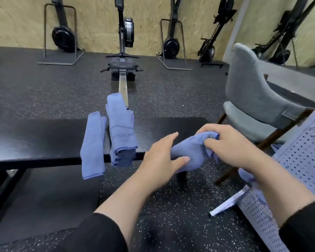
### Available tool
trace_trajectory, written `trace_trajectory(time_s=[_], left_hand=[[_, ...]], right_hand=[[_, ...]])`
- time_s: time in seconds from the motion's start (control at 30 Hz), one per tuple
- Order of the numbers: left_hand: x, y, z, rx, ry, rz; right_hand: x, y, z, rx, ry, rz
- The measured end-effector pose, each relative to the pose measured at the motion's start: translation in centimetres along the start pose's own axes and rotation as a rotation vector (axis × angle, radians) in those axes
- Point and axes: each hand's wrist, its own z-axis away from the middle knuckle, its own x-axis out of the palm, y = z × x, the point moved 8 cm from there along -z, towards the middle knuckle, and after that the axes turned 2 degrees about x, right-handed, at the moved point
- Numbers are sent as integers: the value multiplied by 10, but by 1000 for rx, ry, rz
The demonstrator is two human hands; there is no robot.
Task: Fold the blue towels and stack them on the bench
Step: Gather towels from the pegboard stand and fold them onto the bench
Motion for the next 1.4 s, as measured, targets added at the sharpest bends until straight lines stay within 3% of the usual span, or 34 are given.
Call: trace_trajectory(time_s=[0.23, 0.4, 0.57, 0.7, 0.9, 0.97, 1.1, 1.27, 1.4], left_hand=[[55, 59, 9, 141, -174, 123], [75, 90, 11, 194, -164, 124], [104, 110, 7, 222, -206, 50], [120, 111, -2, 234, -298, -148], [125, 141, -10, 316, -234, -287], [129, 162, -13, 335, -189, -331], [128, 194, -36, 370, -44, -377], [145, 203, -74, 309, -100, -489], [160, 226, -95, 284, 14, -326]], right_hand=[[-49, 46, 69, 57, 85, -42], [-64, 80, 103, 143, -135, -14], [-56, 102, 104, 219, -158, 172], [-81, 125, 107, 287, 10, 367], [-84, 153, 128, 360, -47, 259], [-87, 157, 126, 331, 34, 254], [-121, 159, 130, 330, 406, 117], [-152, 169, 144, 323, 691, -60], [-166, 186, 150, 316, 929, -222]])
